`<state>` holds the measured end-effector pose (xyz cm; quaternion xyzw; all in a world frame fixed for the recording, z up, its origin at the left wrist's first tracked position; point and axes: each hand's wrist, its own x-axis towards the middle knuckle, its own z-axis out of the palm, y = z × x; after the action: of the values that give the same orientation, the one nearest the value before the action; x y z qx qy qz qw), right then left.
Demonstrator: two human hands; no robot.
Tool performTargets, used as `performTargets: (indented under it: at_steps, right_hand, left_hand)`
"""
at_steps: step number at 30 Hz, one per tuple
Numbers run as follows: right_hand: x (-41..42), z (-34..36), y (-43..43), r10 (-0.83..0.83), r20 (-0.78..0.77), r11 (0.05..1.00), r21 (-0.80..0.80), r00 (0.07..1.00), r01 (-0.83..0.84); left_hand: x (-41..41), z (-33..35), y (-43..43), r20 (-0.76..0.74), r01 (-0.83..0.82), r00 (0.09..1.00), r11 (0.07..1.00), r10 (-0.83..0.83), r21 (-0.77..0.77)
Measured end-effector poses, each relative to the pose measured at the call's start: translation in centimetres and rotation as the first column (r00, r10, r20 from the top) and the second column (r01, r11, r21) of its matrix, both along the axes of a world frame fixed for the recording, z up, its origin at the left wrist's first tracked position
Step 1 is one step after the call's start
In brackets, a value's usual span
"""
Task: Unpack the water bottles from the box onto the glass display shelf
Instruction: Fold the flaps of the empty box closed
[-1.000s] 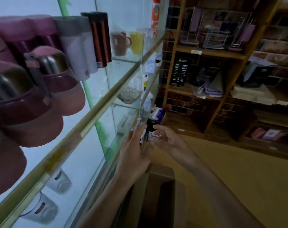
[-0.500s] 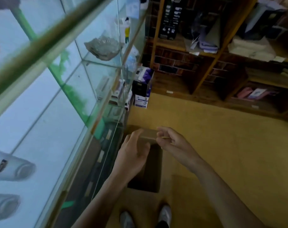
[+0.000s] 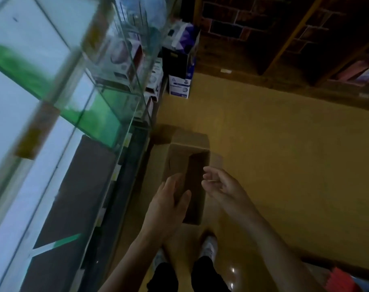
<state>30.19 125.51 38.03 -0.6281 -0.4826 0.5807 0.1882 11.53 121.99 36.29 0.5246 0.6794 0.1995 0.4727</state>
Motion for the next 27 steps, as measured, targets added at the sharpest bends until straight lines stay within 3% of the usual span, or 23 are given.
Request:
performTargets:
  at_steps: [12, 19, 27]
  right_hand:
    - [3.0, -22.8, 3.4, 0.029, 0.077, 0.999, -0.021, 0.997, -0.028]
    - [4.1, -35.8, 7.0, 0.044, 0.109, 0.996, 0.067, 0.993, -0.051]
    - [4.2, -44.8, 10.7, 0.123, 0.27, 0.972, 0.161, 0.955, -0.171]
  left_hand:
    - [2.9, -22.7, 2.8, -0.064, 0.019, 0.998, 0.997, -0.024, -0.068]
    - [2.3, -36.2, 6.0, -0.088, 0.079, 0.993, 0.996, -0.075, 0.037]
    - [1.6, -45.0, 10.6, -0.134, 0.187, 0.977, 0.965, -0.164, 0.181]
